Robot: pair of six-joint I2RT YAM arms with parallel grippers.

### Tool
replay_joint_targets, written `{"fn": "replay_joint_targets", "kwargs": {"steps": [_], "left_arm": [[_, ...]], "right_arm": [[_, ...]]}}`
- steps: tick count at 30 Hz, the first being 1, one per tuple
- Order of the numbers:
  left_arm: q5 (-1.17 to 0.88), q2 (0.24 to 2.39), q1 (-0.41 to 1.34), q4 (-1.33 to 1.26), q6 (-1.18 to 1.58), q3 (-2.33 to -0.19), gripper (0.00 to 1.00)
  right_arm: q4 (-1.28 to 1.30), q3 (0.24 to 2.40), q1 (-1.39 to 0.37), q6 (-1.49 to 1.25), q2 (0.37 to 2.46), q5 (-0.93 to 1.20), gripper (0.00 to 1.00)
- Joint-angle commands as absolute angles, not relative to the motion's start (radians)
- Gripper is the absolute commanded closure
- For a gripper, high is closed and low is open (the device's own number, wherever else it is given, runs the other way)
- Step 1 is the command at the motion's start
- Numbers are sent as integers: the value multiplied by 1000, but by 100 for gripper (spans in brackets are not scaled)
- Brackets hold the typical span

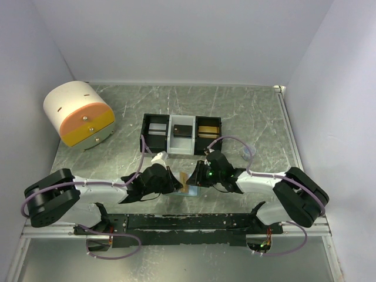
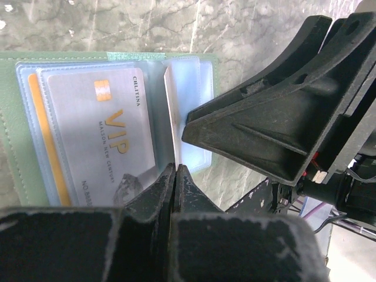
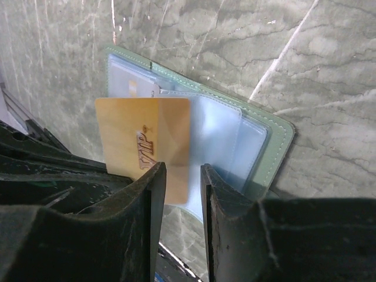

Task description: Take the credit cards out of the card holder

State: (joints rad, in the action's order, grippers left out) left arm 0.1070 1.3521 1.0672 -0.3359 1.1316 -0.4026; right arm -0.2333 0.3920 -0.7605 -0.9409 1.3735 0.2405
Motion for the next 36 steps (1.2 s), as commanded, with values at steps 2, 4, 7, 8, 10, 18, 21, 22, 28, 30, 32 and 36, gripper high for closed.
{"fn": "replay_joint_targets", "kwargs": {"steps": [2, 4, 7, 8, 10, 18, 21, 22, 28, 30, 32, 36], "left_arm": [[156, 1274, 1066, -240, 1138, -411, 93], [168, 1248, 1066, -206, 1131, -412, 93], [175, 1216, 1067, -162, 1121, -418, 93], [174, 1208, 1066, -150, 1117, -421, 93], [176, 1199, 1066, -129, 1112, -424, 93], [222, 1144, 1066, -21, 1129, -439, 93], [236, 1103, 1066, 6, 1129, -435, 93], [239, 1091, 1066, 15, 1128, -433, 93], [246, 1038, 1066, 53, 1118, -431, 93], [248, 1021, 1066, 66, 1120, -430, 93], [254, 1007, 1066, 75, 1116, -426, 93], [240, 973, 1066, 57, 1071, -427, 93]], "right_arm": [[-98, 404, -759, -835, 1323, 205, 68], [-91, 420, -759, -799, 1297, 221, 67], [-62, 446, -761, -772, 1267, 228, 67], [-63, 452, -761, -767, 1259, 236, 67], [-73, 462, -762, -765, 1249, 267, 67], [-187, 485, -778, -802, 1314, 343, 67], [-203, 497, -782, -801, 1367, 357, 67], [-195, 502, -783, -802, 1385, 349, 67], [-89, 521, -786, -794, 1436, 243, 68], [-48, 522, -788, -788, 1404, 196, 68], [-36, 522, -789, -776, 1365, 189, 68], [-59, 521, -789, -752, 1288, 221, 67]]}}
